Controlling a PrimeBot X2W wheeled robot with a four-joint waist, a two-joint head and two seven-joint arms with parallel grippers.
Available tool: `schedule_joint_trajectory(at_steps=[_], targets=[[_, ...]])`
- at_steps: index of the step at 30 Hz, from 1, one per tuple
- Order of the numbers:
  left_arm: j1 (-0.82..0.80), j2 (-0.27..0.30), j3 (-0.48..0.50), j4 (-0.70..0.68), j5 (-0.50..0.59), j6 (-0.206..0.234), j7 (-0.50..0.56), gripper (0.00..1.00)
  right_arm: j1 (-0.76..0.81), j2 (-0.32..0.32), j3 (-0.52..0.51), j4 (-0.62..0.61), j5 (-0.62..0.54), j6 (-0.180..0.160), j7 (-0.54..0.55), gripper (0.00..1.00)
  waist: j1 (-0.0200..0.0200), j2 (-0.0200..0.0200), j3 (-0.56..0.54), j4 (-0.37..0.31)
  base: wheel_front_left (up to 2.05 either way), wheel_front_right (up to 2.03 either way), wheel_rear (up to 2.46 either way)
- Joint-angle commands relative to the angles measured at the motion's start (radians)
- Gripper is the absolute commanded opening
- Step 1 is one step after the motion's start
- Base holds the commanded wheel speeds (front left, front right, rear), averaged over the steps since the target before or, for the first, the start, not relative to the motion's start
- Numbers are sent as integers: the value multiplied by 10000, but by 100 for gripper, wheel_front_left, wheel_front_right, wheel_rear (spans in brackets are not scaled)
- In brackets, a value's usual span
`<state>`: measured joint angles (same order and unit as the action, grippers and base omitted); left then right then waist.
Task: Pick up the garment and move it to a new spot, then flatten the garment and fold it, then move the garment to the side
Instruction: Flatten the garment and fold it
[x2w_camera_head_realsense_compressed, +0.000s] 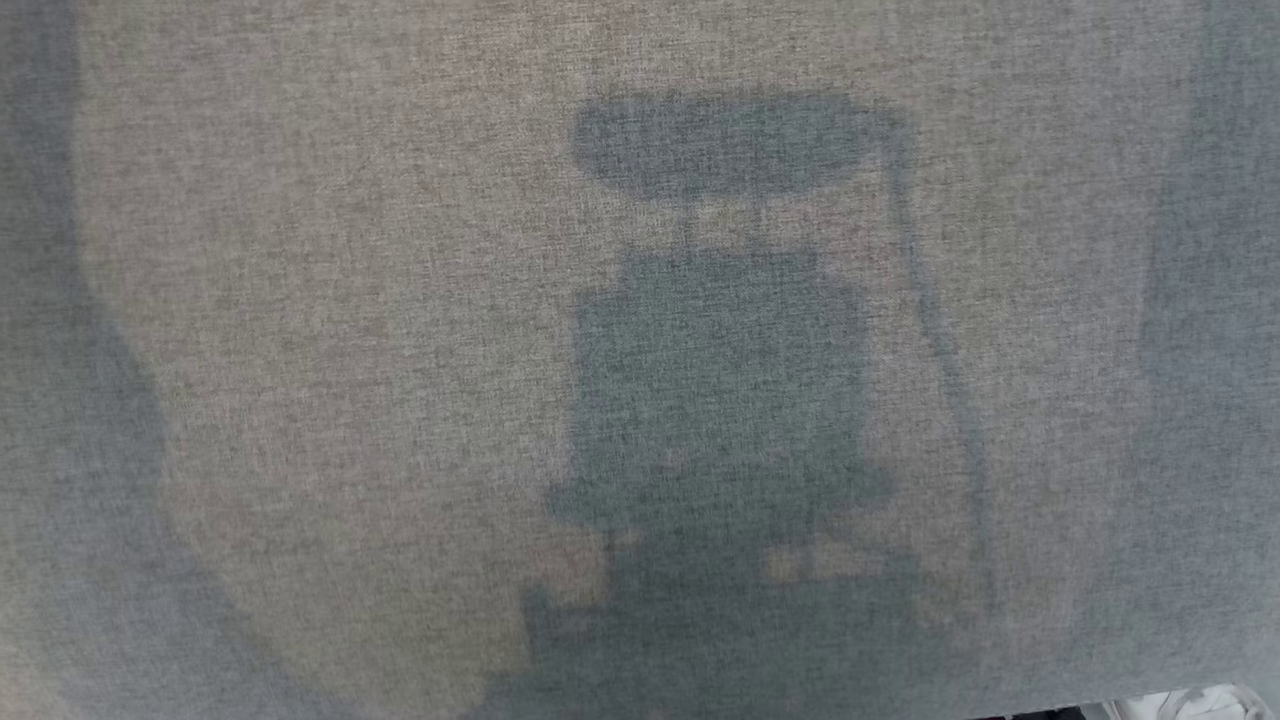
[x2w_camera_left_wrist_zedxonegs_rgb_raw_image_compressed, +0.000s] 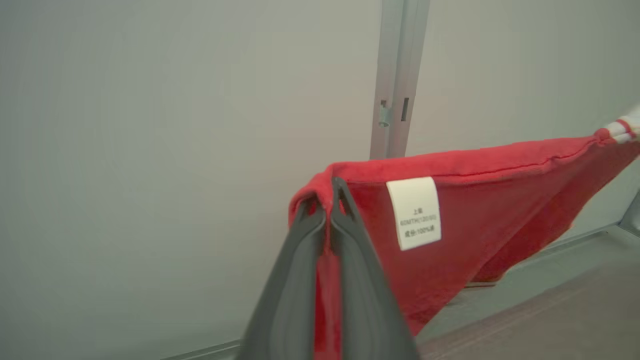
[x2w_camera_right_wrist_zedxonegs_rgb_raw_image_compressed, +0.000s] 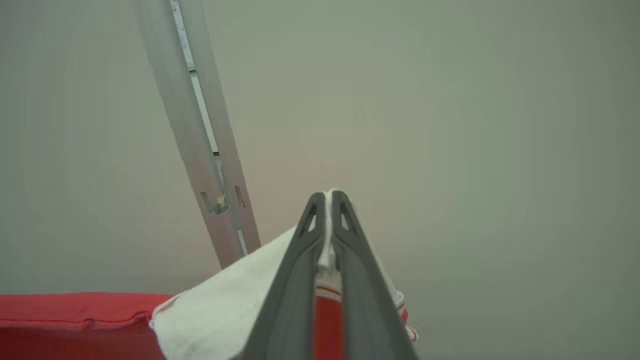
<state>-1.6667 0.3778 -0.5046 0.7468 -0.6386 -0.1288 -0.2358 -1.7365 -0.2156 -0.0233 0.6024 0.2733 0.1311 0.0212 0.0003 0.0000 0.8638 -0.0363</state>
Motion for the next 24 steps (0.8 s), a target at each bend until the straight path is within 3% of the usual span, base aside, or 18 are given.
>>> schedule_joint_trajectory(at_steps=[1,8,17,20,21,24], targets=[[316,274,-341,-129,-252,-29,-102,0,431,-117,38,-192,288,-7,-202,0,-3,0,58,-19,0,0,0],[2146,1345,-2139,-1547,-1527,-17,-283,0,3929,-609,273,-2096,1842,-7,-454,0,-3,0,-758,-23,0,0,0],[6299,2711,-2712,-3727,-1864,5,-302,0,10018,-529,-196,-5379,2533,-4,38,0,-3,0,-3347,-167,0,0,0],[8157,2881,-2636,-4476,-1635,494,-302,0,12158,-292,-477,-6232,2429,-4,206,0,-3,0,-4242,-174,0,0,0],[8157,2881,-2636,-4476,-1635,494,-302,0,12158,-292,-477,-6232,2429,-4,206,0,-3,0,-4242,-174,0,0,0],[10262,2868,-2380,-5382,-1702,1129,-295,0,14114,-50,-533,-6838,2371,-4,384,0,-3,0,-5030,-253,0,0,0]])
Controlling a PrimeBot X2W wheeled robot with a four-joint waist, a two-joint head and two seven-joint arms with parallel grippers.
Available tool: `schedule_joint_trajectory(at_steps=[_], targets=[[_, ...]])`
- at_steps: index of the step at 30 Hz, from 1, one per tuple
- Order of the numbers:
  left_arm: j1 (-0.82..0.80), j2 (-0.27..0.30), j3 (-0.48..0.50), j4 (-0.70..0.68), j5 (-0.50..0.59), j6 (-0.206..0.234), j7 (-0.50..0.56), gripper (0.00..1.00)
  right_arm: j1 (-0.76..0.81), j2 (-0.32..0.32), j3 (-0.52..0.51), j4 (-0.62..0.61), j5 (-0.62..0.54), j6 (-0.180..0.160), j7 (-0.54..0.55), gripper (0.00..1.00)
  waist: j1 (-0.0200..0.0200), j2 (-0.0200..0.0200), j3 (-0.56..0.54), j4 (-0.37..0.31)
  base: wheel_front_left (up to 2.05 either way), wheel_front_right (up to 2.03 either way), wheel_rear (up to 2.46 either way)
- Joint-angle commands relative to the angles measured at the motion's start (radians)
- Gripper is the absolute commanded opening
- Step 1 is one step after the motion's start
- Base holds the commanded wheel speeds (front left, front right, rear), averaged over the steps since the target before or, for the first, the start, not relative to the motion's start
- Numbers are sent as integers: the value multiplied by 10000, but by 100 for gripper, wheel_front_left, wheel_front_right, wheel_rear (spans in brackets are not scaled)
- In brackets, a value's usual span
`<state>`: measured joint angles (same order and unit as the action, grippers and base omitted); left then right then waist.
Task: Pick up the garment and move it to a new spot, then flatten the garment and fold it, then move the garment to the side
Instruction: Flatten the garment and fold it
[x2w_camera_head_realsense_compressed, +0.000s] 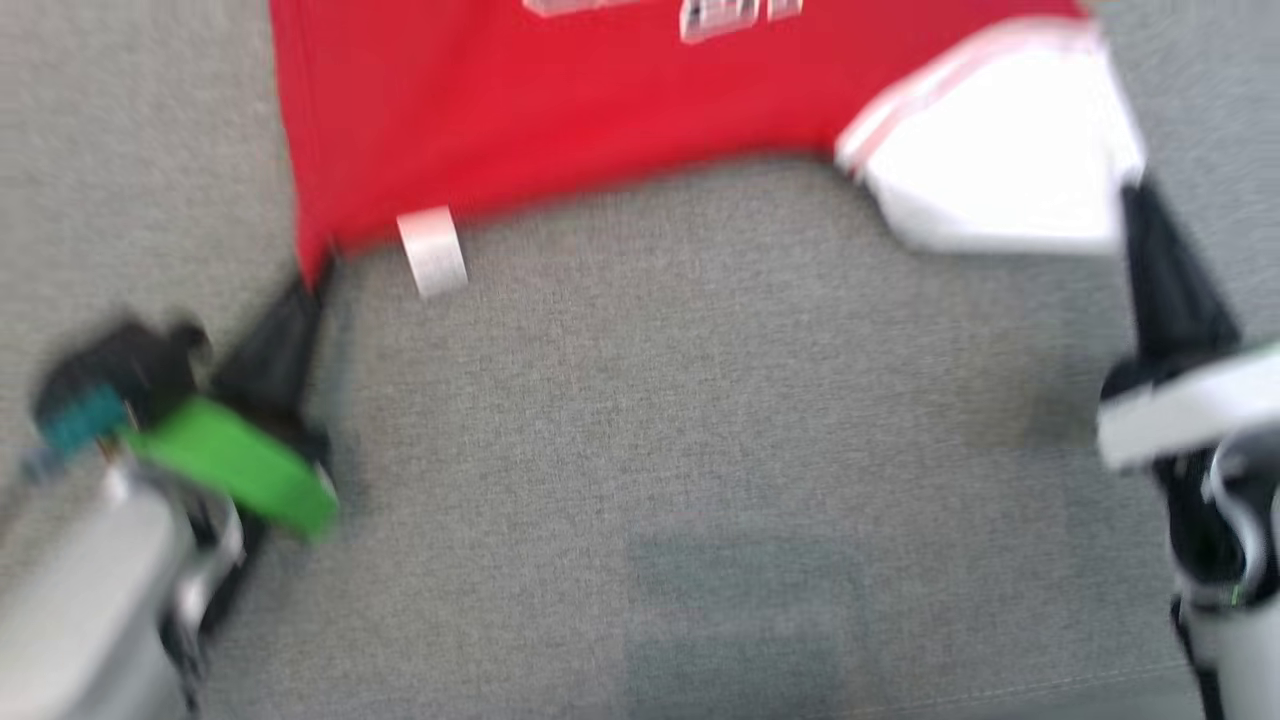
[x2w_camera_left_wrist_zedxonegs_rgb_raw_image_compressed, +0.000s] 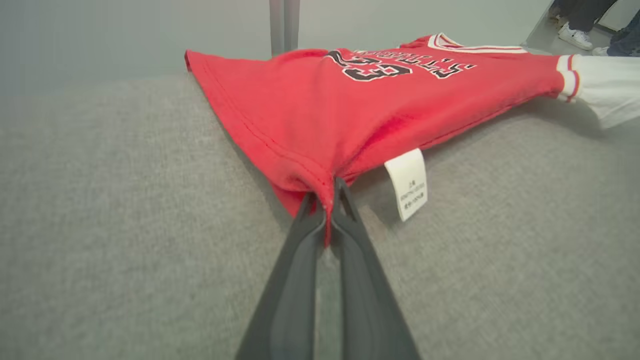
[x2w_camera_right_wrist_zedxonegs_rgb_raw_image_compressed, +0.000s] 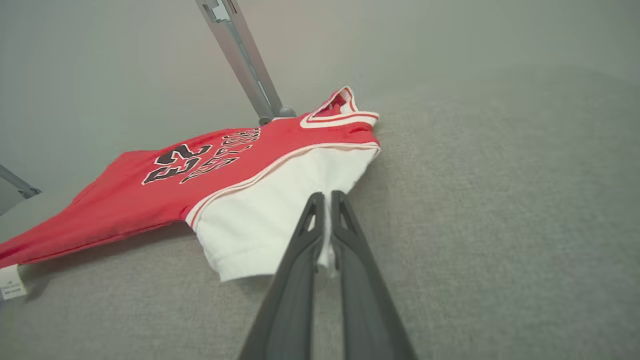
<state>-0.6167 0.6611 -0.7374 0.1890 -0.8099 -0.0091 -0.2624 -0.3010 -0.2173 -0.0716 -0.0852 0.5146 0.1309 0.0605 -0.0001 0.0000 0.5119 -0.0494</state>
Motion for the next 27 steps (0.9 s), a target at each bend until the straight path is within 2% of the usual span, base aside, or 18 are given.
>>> schedule_joint_trajectory(at_steps=[1,4,6,11,15,19,23,27], targets=[[492,-17,60,-103,-71,112,-28,0,324,20,-18,-84,-71,-3,-22,0,1,0,-1755,-156,0,0,0],[2459,-70,288,-919,51,608,-30,0,1918,172,27,-321,-101,-3,-91,0,1,0,-2277,-200,0,0,0],[3598,-336,544,-1443,148,918,-28,0,2795,137,196,-378,-207,-3,-247,0,1,0,-2567,-216,0,0,0],[5937,-1001,975,-2250,638,1440,-29,0,4906,132,593,-373,-198,-3,-569,0,1,0,-3171,-172,0,0,0],[7308,-1664,1542,-2802,859,1618,-29,0,6091,131,682,-589,-92,-3,-808,0,1,0,-3429,-134,0,0,0],[7951,-1928,1904,-3290,988,1586,-29,0,6217,90,506,-911,21,-3,-859,0,1,0,-3355,-187,0,0,0],[7701,-1807,2148,-3500,642,1453,148,0,5376,-55,258,-1111,69,-3,-733,0,1,0,-3074,-182,0,0,0],[7050,-1551,2465,-3738,234,1406,766,0,4169,-193,142,-1077,149,-3,-395,0,1,0,-2638,-125,0,0,0]])
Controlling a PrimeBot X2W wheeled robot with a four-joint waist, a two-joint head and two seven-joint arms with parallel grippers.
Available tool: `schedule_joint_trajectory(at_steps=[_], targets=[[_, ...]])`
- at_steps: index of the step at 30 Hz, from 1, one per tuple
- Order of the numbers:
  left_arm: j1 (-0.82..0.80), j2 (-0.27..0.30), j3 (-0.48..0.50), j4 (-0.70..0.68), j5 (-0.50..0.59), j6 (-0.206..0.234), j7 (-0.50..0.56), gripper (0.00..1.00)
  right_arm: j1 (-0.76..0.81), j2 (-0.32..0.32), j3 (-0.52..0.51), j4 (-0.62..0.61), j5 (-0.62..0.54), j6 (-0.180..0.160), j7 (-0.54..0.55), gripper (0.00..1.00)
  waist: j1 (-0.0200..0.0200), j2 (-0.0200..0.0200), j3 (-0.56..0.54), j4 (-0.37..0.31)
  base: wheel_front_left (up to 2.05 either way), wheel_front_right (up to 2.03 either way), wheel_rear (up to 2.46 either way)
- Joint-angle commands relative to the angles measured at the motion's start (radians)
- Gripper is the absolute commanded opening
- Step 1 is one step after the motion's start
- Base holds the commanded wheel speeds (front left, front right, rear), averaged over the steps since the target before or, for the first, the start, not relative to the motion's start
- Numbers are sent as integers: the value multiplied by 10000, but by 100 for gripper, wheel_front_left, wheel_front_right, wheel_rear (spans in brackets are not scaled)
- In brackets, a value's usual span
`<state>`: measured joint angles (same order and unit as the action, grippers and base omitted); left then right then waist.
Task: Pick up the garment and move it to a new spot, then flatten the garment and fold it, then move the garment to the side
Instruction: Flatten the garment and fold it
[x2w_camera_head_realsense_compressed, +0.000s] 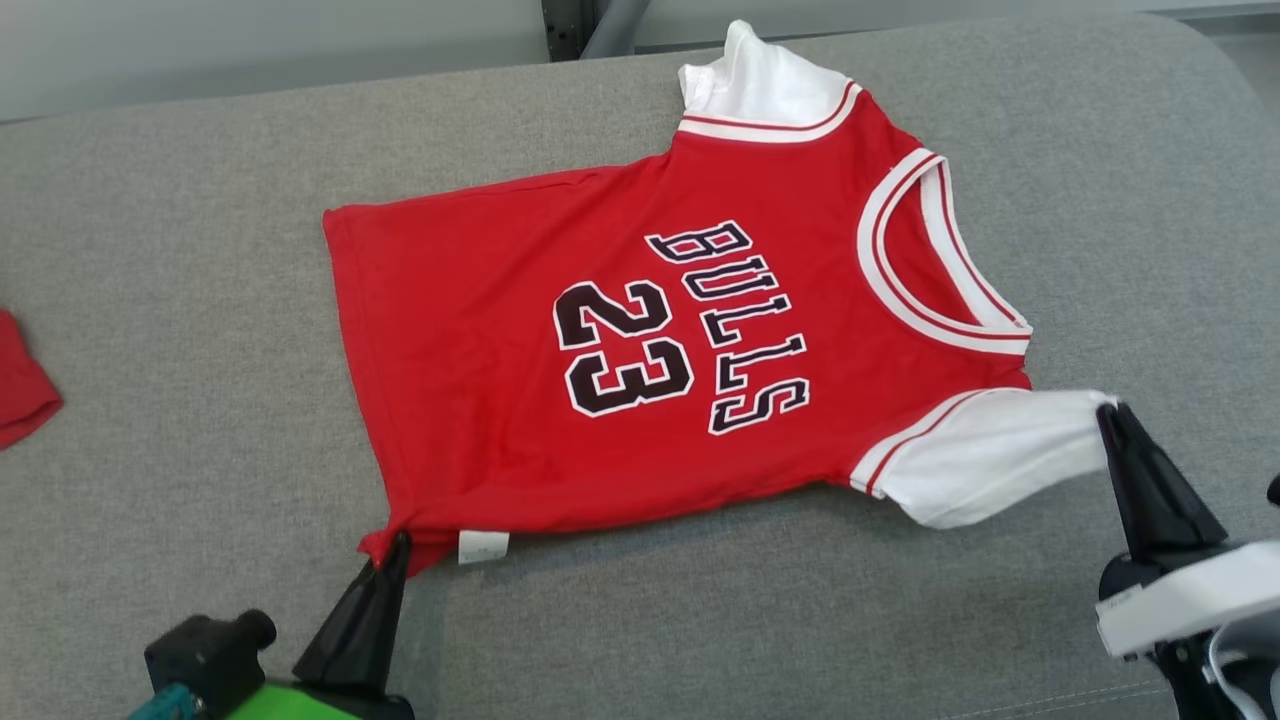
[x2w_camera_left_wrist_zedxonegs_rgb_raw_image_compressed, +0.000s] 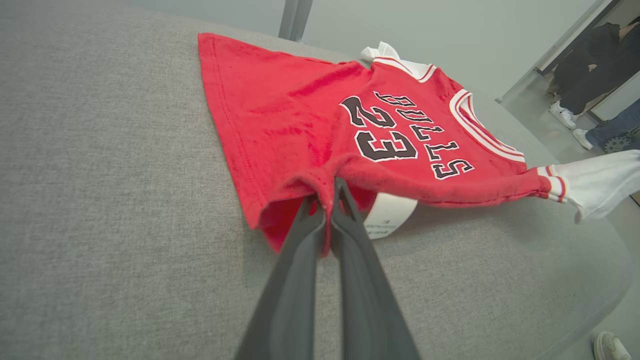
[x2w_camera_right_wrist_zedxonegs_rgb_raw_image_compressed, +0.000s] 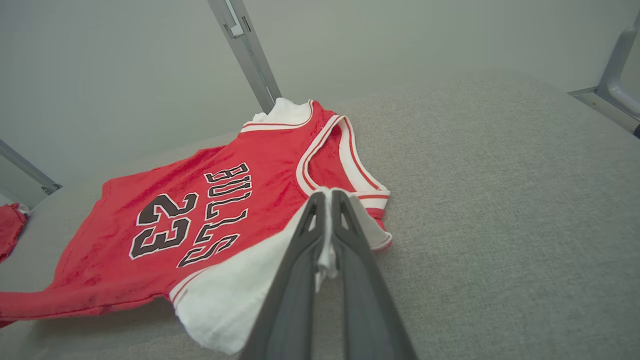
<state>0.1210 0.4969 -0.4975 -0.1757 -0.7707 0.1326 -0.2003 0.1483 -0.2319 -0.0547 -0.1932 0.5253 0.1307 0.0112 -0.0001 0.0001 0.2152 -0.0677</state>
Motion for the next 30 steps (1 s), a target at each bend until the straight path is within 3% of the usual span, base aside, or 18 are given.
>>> schedule_joint_trajectory(at_steps=[1,10,15,25,26,27,28,30], targets=[[-490,158,114,-147,-267,-22,391,0,-664,-90,-10,50,118,0,214,0,1,-1,457,72,0,0,0],[-3048,537,187,66,-461,183,2729,0,-4090,-509,748,1634,150,0,1243,0,1,-1,1766,258,0,0,0],[-3730,605,172,373,-323,328,3182,0,-5185,-483,849,2442,155,0,1277,0,1,-1,2113,266,0,0,0],[-4609,431,-198,1191,-116,118,3650,0,-6746,-719,1108,4020,-105,0,1815,0,1,-1,2507,406,0,0,0],[-4646,418,-202,1281,-118,169,3688,0,-6844,-724,1160,4091,-119,0,1815,6,1,-1,2521,410,0,0,0],[-4668,427,-222,1352,-111,186,3747,0,-6930,-747,1222,4138,-98,0,1797,49,1,-1,2529,408,0,0,0],[-4674,441,-231,1387,-106,197,3762,12,-7000,-812,1289,4184,-127,0,1742,100,1,-1,2531,405,0,0,0],[-4642,504,-313,1433,-71,193,3860,59,-7116,-904,1369,4302,-169,-1,1619,100,1,-1,2505,399,0,0,0]])
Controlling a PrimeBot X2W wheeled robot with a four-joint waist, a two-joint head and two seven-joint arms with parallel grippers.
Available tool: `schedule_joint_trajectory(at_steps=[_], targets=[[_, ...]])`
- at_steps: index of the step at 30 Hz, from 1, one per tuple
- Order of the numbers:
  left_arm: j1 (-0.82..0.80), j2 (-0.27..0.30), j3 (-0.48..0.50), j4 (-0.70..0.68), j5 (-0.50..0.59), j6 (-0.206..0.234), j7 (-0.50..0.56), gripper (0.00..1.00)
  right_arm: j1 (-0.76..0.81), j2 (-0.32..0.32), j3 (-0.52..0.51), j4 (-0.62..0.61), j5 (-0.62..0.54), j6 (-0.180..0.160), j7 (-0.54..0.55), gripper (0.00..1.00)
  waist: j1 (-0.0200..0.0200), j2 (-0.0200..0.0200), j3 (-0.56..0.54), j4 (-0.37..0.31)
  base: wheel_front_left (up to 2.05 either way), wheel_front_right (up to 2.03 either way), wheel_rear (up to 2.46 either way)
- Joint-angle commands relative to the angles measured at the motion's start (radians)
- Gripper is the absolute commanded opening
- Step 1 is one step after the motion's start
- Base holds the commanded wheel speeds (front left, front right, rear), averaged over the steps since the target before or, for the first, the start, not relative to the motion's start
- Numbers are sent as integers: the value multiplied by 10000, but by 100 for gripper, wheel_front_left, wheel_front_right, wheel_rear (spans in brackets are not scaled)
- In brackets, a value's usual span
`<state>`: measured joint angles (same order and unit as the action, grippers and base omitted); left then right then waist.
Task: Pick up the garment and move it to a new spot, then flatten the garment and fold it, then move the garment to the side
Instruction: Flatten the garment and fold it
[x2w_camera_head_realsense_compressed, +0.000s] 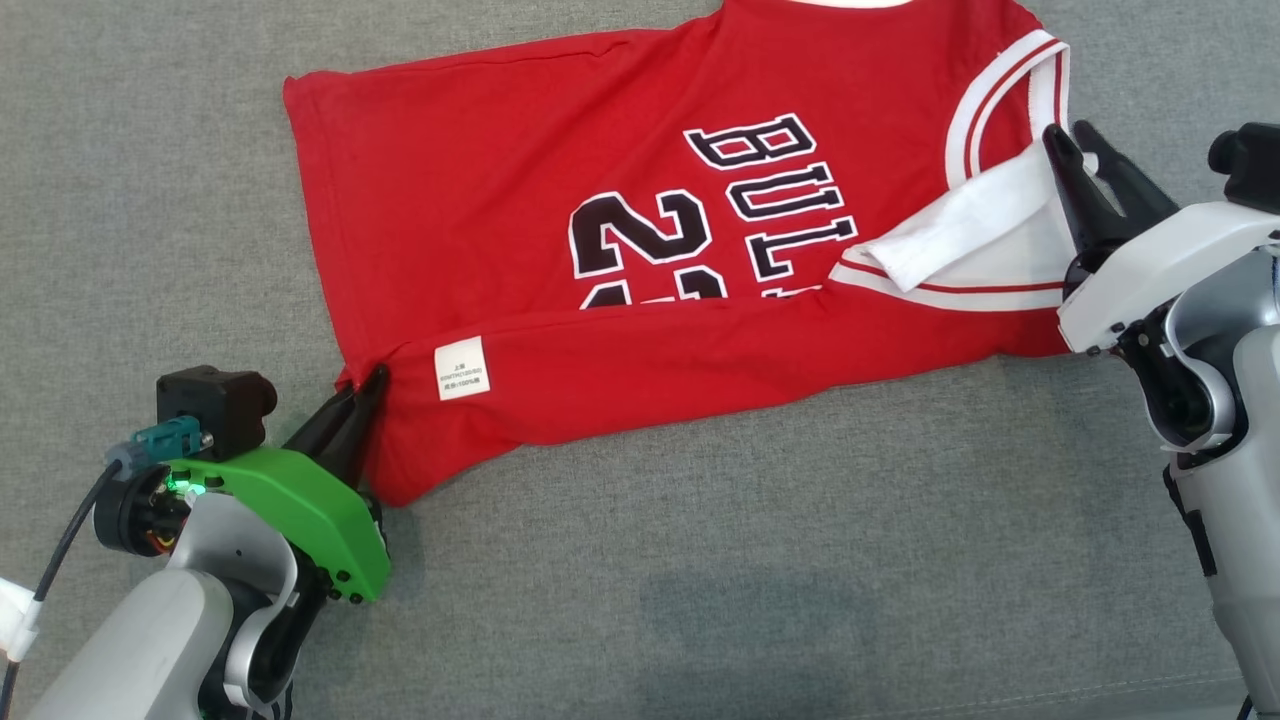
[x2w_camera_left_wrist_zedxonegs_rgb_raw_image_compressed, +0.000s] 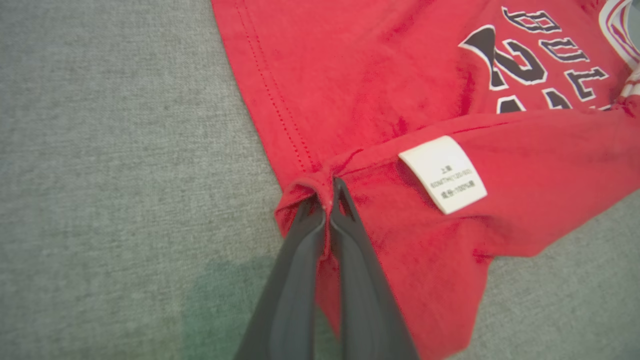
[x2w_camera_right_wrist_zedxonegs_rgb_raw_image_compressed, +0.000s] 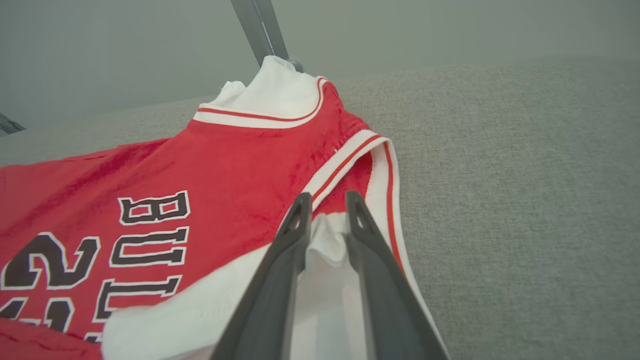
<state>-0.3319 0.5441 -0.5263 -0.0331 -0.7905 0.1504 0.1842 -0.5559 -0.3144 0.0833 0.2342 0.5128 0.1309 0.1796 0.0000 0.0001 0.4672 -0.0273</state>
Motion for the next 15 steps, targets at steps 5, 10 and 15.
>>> schedule_joint_trajectory(at_steps=[5,10,15], targets=[[205,41,-30,50,188,177,-113,100,-198,-236,93,239,-63,-3,-469,100,0,-1,-275,-44,0,0,0],[805,-71,84,-60,167,526,-542,100,306,-502,124,71,-359,-3,-1206,100,0,-1,-857,-83,0,0,0],[1660,-182,284,-268,115,880,-1266,100,1280,-854,-26,-357,-1059,-3,-1960,100,0,-1,-1636,-132,0,0,0]])
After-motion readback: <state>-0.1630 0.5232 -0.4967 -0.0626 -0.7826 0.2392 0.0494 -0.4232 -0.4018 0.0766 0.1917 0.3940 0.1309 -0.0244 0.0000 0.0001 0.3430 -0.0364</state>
